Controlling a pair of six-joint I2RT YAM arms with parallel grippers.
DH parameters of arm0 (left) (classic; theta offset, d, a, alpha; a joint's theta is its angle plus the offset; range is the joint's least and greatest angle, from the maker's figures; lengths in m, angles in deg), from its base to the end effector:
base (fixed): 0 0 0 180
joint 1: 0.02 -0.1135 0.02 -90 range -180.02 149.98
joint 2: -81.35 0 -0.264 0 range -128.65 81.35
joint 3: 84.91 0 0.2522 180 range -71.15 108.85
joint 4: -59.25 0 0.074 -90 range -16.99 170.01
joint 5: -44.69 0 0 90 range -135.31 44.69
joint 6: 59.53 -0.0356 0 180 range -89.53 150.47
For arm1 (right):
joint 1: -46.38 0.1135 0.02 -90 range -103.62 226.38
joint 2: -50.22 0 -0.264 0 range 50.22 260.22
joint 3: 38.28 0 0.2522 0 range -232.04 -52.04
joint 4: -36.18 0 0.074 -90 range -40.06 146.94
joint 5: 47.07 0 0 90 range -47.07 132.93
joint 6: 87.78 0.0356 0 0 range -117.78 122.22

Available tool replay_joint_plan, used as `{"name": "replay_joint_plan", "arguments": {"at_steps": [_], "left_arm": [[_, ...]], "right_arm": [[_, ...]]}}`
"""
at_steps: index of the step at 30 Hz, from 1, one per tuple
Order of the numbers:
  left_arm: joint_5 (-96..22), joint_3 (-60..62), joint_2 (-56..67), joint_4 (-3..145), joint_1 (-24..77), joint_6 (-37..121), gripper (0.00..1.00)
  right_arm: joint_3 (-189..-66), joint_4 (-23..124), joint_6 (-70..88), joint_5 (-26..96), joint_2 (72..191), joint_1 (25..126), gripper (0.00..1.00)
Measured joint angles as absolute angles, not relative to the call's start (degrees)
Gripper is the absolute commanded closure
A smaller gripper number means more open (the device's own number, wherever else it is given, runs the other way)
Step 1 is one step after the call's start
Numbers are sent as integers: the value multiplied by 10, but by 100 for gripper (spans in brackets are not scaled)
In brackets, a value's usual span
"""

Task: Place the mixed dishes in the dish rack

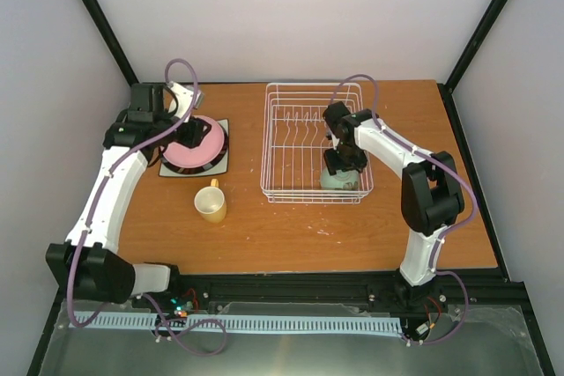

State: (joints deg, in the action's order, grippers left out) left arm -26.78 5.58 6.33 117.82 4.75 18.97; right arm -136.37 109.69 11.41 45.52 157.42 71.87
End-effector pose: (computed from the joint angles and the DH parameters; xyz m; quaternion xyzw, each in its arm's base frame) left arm 0.2716 -0.0340 0.3622 0.1916 0.8873 -0.1244 0.4007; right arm 0.3267 0.1540 0.2171 -0.1400 0.9878 -0.0024 0.0681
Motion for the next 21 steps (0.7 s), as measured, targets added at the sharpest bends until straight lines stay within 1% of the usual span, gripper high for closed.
{"name": "replay_joint_plan", "arguments": {"at_steps": [2,4,10,15,21], "left_arm": [[-267,44,77,1181,51,181,51],[-268,26,92,1185,59,173,50],[-282,-2,122,1219,96,162,50],[-303,-21,130,1245,108,162,50],[-357,-48,135,1298,109,164,51]], "right_arm": [[-1364,1093,113,460,1574,719,18],[-1364,1086,114,466,1567,719,7],[-1363,1073,115,480,1507,719,7],[-1359,1056,114,479,1443,719,8],[-1359,1038,108,442,1397,719,11]]}}
